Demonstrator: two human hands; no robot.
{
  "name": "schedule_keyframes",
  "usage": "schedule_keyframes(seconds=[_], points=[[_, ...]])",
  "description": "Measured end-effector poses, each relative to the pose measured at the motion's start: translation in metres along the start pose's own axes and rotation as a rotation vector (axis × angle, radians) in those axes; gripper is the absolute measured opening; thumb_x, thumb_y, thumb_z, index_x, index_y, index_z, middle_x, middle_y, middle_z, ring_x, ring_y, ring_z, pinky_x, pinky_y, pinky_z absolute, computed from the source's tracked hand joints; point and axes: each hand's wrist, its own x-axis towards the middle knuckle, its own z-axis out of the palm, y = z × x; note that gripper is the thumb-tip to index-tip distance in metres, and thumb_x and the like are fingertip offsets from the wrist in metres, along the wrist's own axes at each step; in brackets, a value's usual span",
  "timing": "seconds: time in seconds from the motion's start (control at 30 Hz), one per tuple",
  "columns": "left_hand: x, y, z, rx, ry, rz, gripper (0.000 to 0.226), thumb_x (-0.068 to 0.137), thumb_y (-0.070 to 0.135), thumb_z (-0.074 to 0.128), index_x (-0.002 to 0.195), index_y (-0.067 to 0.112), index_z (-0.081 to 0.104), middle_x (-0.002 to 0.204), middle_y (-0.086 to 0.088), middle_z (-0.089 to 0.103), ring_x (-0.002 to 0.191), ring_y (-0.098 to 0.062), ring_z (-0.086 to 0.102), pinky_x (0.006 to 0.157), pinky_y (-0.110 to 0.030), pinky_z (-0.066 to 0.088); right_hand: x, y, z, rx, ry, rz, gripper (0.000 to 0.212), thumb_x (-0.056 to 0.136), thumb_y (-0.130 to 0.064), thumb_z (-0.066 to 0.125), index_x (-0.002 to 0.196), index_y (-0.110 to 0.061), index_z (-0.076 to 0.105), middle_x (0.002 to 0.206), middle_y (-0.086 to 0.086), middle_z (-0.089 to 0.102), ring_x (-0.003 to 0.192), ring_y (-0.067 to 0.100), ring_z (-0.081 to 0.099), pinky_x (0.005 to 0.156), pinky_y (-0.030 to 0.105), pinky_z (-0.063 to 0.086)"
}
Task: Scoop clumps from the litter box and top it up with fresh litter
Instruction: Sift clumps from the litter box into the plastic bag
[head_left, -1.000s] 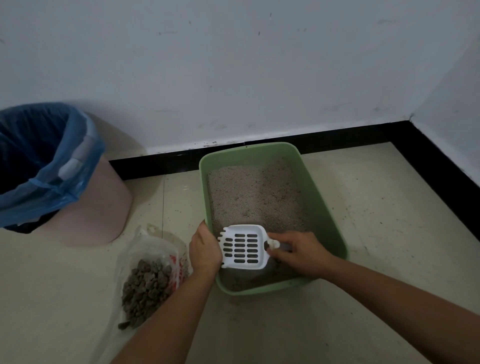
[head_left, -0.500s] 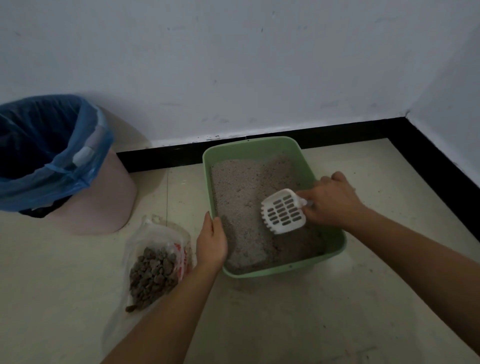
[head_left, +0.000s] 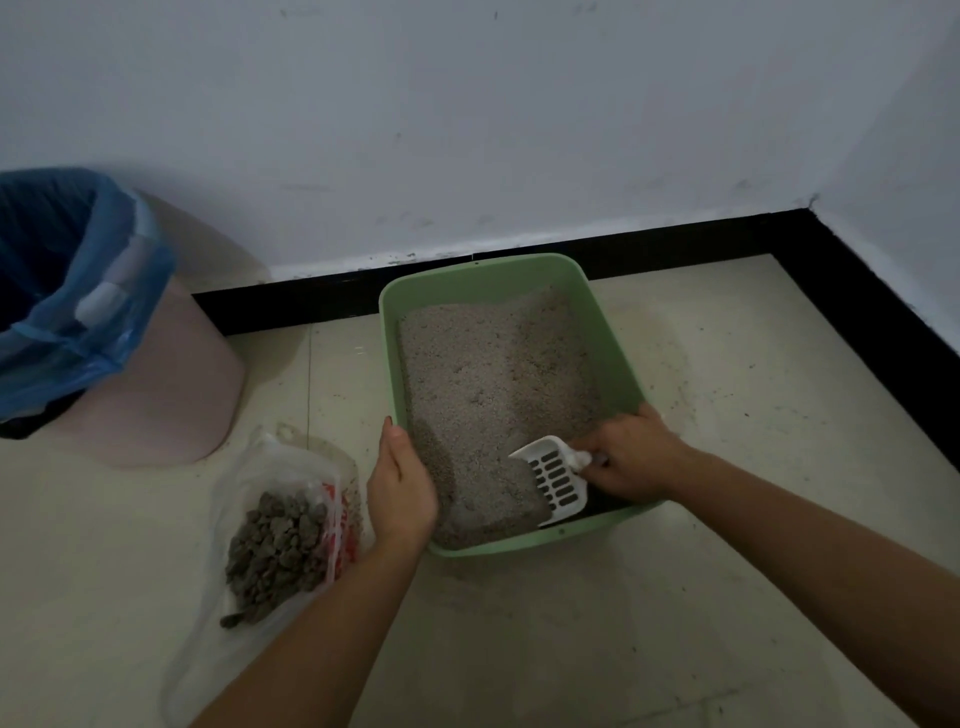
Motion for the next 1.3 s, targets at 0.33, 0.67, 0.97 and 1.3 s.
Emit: schedule_keyframes(seconds=[0.33,0.67,0.97,1.3], points=[[-0.001,0.002,0.000,-0.092,0.036,-0.034,0.056,0.103,0.050,0.019,0.148,0.021,0.037,0.153,-0.002,0.039,0.142,-0.019,0.032,0.109,-0.025,0.018,-0.001,-0.022,0.023,0.316,0.121,-0.097,0.039,0.100,-0.054,0.038,0.130,-0.043,0.060,0.065,-0.012,0.042,0.077,0.014,0.049,0.074,0.032,0.022],[-0.002,0.006,0.000,-0.140,0.040,-0.066,0.059,0.102,0.053,0.017,0.147,0.022,0.040,0.151,-0.003,0.042,0.140,-0.020,0.035,0.112,-0.031,0.024,0.004,-0.045,0.026,0.416,0.161,-0.109,0.068,0.085,-0.072,0.018,0.117,-0.040,0.068,0.062,-0.008,0.048,0.070,0.014,0.051,0.070,0.031,0.022],[0.003,-0.001,0.001,-0.159,0.021,-0.089,0.066,0.098,0.061,0.014,0.146,0.024,0.042,0.149,-0.002,0.045,0.139,-0.021,0.038,0.112,-0.033,0.027,0.019,-0.041,0.046,0.718,0.008,0.026,0.024,0.089,-0.050,0.061,0.112,-0.049,0.069,0.076,-0.004,0.072,0.068,0.003,0.061,0.069,0.023,0.038],[0.004,-0.002,0.002,-0.170,0.021,-0.081,0.067,0.099,0.061,0.013,0.145,0.024,0.044,0.145,-0.003,0.049,0.136,-0.022,0.042,0.109,-0.030,0.028,0.034,-0.042,0.047,1.024,0.049,0.066,0.034,0.090,-0.036,0.068,0.123,-0.042,0.066,0.080,-0.008,0.070,0.069,0.003,0.053,0.071,0.028,0.045]])
